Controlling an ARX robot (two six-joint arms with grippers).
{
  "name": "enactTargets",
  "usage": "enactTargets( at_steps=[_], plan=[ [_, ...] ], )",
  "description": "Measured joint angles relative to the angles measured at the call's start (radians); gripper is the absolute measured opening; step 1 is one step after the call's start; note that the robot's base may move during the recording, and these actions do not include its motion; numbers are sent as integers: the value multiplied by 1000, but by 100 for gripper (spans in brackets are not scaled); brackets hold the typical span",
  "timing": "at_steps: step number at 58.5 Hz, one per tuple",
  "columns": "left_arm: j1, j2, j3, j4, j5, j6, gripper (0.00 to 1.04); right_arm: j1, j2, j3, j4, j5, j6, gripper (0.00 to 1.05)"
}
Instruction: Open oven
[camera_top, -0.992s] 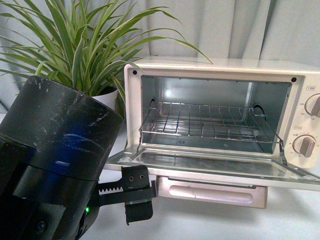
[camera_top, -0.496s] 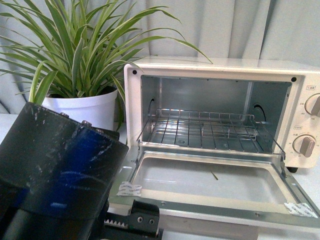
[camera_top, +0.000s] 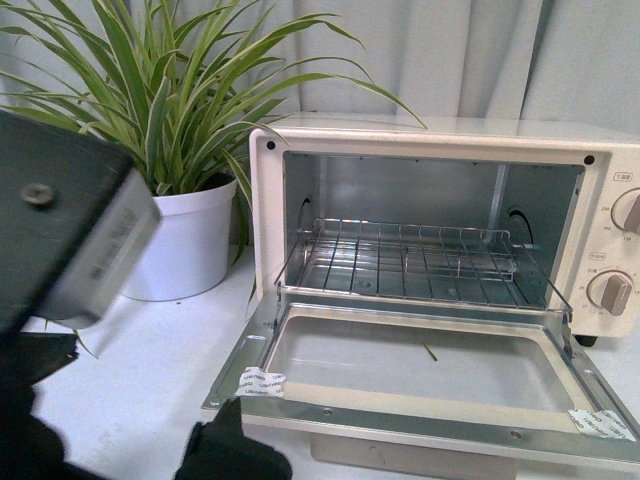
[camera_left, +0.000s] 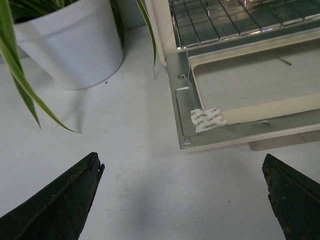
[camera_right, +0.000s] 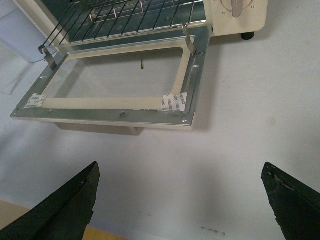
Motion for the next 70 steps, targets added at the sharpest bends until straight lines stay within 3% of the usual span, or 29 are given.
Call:
enactTargets(
  at_steps=[22,35,38,42,45,52,61,64,70],
  plan=[
    [-5,-635,-174,-291,-83,10,98,-108,-333,-79,-185,-98,-89,95],
    [16,-702,-188,-327,-92,3,98,-114,-365,-106,-133,-115,-79,95],
    [18,-732,-215,-278,-110,-19,91,-106,-373,-113,-126,-100,-81,95],
    [81,-832,-260,-296,-26,-47,75,-21,-482,-216,61,188,-144,80],
    [137,-883,-271,-323,14,-55,66,0,-516,-231,93,266,-167,70],
    [277,-973,-291,-382,152,-62,42,9,-523,-232,106,288,-189,49],
    [458,-1054,-317,-435,330,-70,4,10,-523,-232,106,291,-200,10],
    [495,-1066,-323,-442,364,-73,4,10,-523,-232,106,291,-200,1],
    [548,-1084,-331,-451,415,-73,4,10,-523,-232,106,291,-203,1]
  ],
)
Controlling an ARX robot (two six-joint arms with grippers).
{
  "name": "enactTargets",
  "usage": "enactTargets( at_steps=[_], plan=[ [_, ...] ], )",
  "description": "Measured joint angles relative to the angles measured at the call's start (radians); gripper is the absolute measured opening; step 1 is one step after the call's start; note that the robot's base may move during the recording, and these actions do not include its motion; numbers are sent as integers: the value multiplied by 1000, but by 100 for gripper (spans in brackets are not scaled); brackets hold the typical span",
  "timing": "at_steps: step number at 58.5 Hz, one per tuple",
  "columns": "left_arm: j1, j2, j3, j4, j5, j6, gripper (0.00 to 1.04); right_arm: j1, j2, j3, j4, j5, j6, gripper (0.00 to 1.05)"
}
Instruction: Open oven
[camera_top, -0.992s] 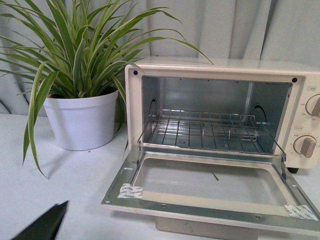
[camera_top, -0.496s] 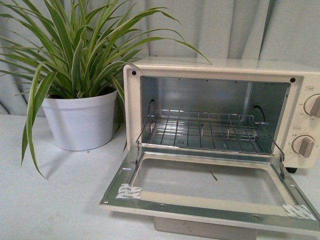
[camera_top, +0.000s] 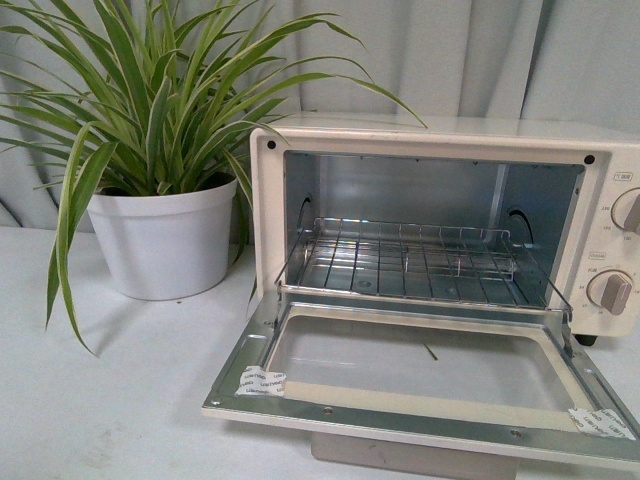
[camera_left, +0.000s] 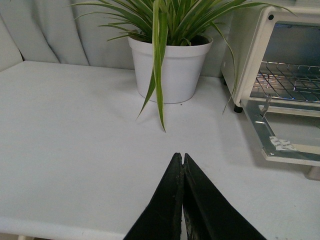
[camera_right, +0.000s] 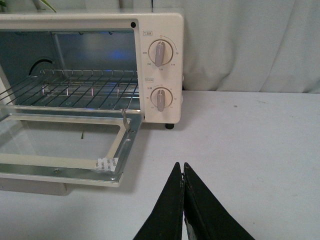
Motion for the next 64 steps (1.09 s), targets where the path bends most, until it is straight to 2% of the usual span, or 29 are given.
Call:
enactTargets(
  at_steps=[6,10,14,39,64],
  plan=[
    [55,-32,-21,-5,57,0,4,0,0,0,0,0,0,1],
    [149,-57,-37,-20,177,0,4,0,0,0,0,1,0,1],
    [202,-61,-37,-19,188,0,4,0,0,0,0,0,0,1],
    [211,-63,-37,-19,201,-1,4,0,0,0,0,1,-2,3],
    [211,-63,-37,-19,201,-2,82,0,0,0,0,0,-2,80]
  ],
)
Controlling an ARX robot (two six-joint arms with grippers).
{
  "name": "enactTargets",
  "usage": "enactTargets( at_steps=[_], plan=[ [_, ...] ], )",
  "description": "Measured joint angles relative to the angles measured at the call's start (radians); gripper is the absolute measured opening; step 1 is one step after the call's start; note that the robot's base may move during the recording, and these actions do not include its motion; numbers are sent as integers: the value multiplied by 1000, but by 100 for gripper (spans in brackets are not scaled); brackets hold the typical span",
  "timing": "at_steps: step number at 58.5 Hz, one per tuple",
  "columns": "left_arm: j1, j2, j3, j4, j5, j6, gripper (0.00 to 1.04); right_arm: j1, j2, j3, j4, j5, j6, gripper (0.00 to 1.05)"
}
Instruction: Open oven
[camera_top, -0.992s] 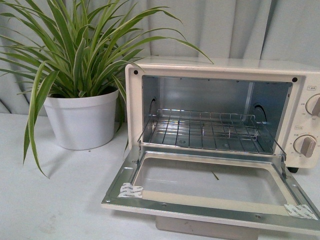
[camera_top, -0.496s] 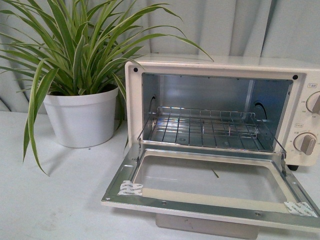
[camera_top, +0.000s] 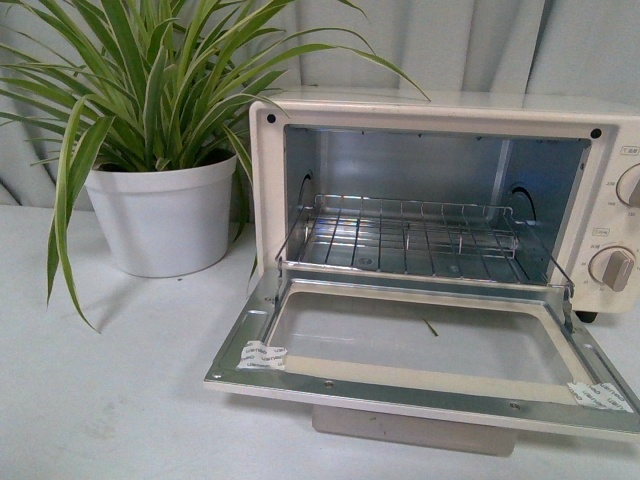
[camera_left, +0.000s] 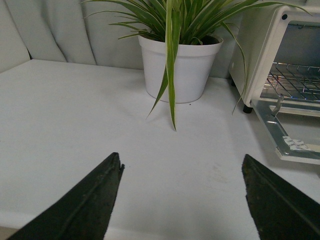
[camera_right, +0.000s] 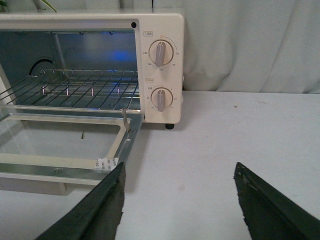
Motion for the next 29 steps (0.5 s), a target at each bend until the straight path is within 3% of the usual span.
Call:
enactTargets(
  at_steps=[5,7,29],
  plan=[
    [0,0,0,0,0,0,98,0,0,0,0,0,0,95],
    [0,0,0,0,0,2,100,0,0,0,0,0,1,97],
    [0,0,0,0,0,1,98,0,0,0,0,0,1,95]
  ],
)
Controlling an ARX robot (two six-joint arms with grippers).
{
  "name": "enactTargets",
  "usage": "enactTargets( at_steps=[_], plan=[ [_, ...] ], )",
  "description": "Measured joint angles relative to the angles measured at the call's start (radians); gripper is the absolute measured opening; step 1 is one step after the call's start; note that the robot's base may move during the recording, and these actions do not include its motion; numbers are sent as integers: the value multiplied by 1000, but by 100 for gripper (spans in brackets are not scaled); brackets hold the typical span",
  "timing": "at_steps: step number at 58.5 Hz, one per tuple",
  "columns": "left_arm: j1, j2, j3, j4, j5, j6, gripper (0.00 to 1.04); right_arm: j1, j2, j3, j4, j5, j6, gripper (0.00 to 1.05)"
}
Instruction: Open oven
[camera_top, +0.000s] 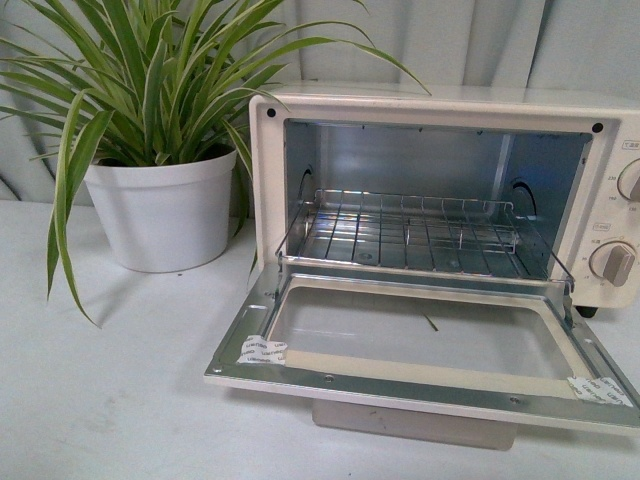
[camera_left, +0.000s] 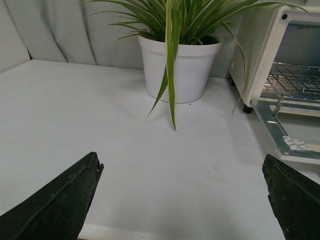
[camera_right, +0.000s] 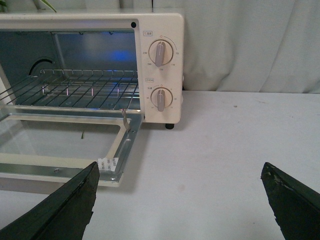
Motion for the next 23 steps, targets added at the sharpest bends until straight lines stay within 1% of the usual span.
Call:
enactTargets(
  at_steps=[23],
  plan=[
    [0,0,0,0,0,0,98,0,0,0,0,0,0,95]
  ],
)
